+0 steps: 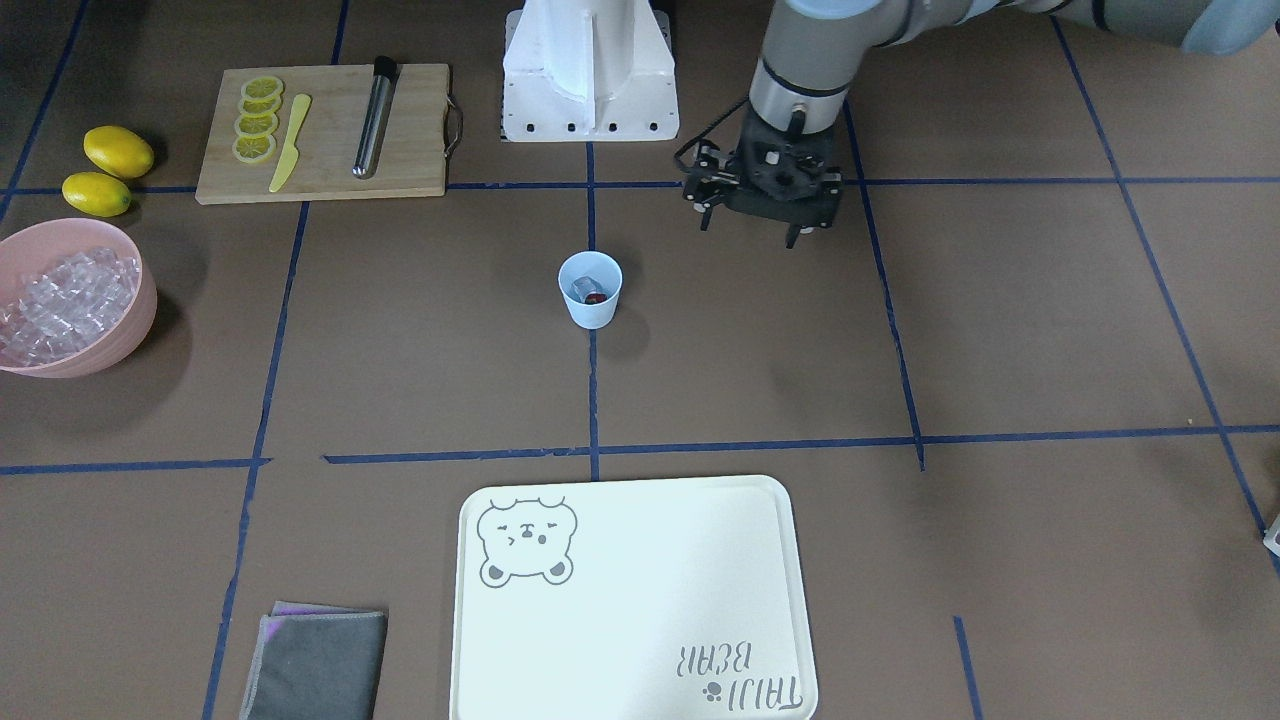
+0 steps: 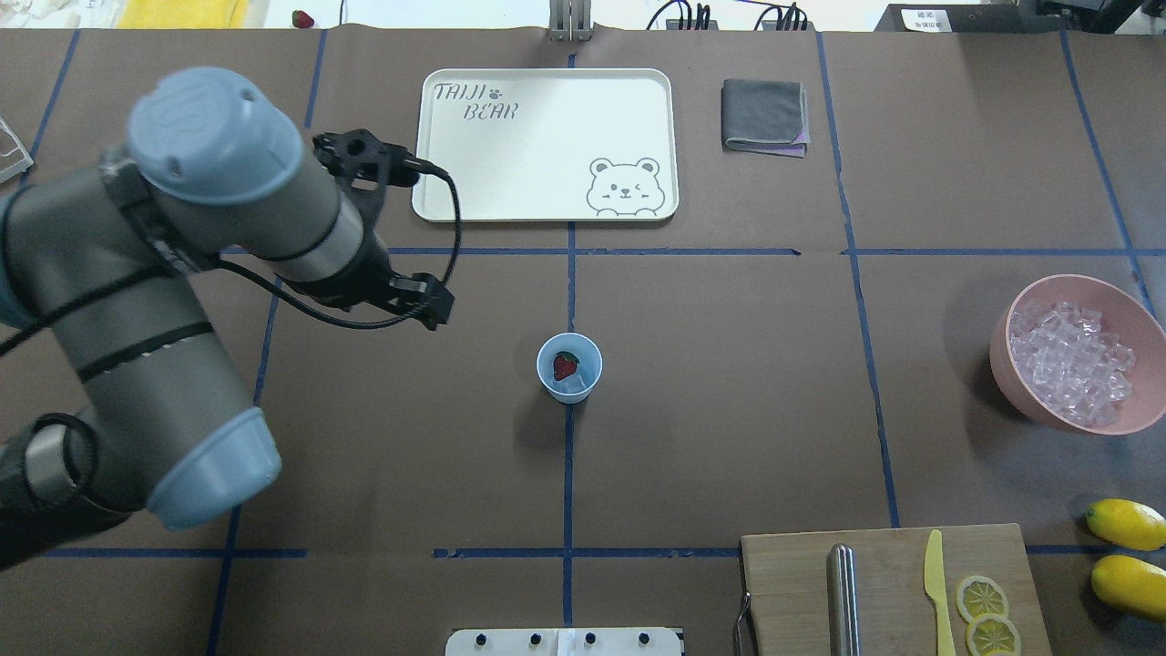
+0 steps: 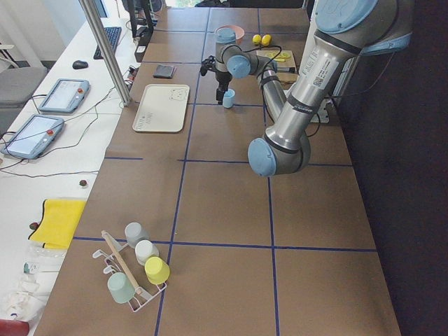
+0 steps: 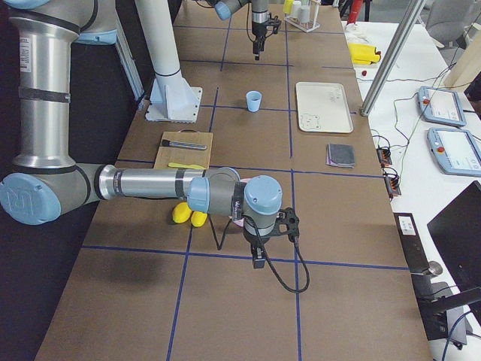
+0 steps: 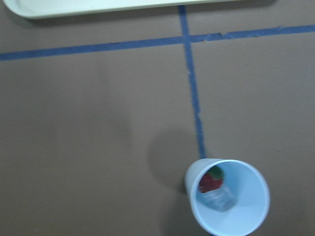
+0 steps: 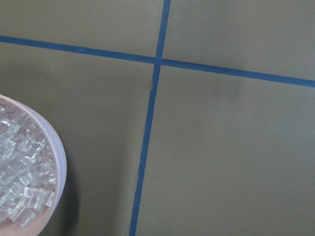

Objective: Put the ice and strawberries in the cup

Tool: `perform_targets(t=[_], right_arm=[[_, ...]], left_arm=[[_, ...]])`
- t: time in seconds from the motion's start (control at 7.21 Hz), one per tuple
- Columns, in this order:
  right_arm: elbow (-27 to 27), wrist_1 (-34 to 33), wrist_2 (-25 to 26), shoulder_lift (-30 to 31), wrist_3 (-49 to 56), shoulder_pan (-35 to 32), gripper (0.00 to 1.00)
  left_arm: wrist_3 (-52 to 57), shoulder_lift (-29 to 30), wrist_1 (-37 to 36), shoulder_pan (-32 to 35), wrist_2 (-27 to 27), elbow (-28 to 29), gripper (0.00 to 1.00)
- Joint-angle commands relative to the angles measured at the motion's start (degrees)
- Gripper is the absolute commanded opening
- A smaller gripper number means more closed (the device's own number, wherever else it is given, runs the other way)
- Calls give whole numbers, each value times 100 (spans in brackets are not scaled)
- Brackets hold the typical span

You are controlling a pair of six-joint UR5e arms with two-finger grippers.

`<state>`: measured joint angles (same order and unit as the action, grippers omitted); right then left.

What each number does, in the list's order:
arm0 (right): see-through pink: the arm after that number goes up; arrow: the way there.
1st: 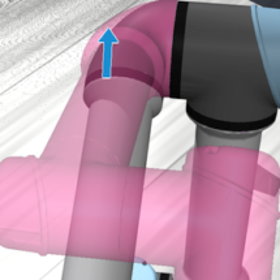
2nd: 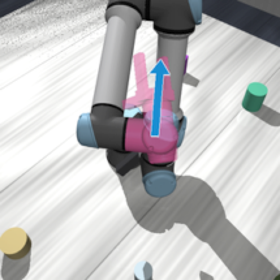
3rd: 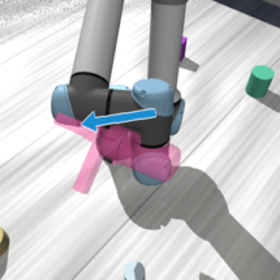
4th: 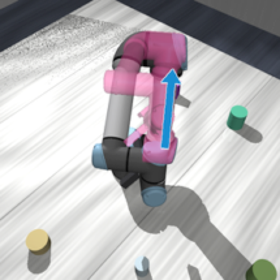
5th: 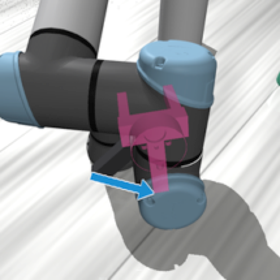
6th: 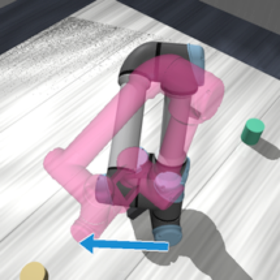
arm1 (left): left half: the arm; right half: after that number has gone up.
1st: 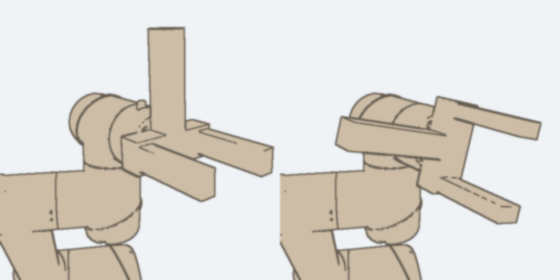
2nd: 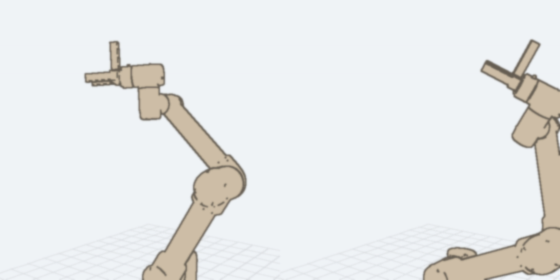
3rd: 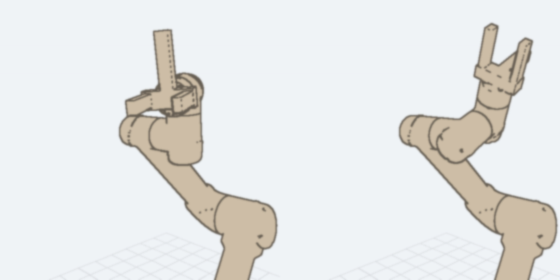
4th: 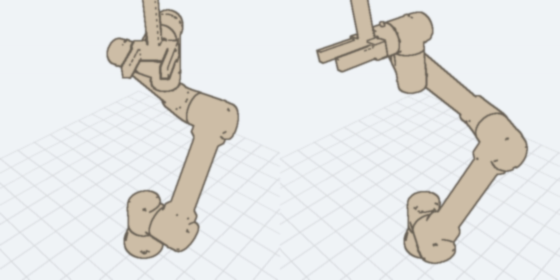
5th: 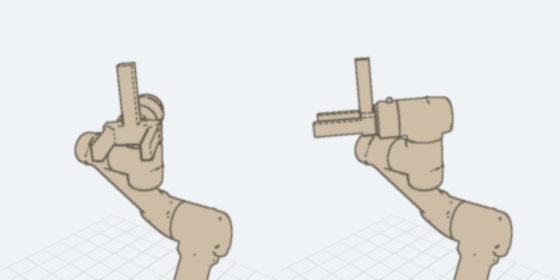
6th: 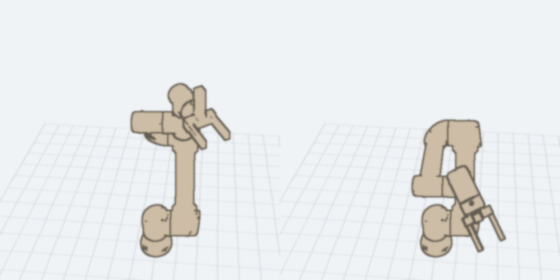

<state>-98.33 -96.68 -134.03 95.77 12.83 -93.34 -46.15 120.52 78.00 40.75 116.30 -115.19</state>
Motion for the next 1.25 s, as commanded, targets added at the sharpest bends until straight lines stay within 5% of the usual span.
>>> perform_targets(t=[0.0,0.83,1.11], right_arm=[[42,0,0,3,0,0,99],[33,0,0,30,-9,0,99],[24,0,0,30,0,0,99]], left_arm=[[1636,-867,-249,1070,524,-353,100],[5225,-3364,-189,3603,1580,-258,100],[6436,-3430,-172,4620,2025,755,100]])
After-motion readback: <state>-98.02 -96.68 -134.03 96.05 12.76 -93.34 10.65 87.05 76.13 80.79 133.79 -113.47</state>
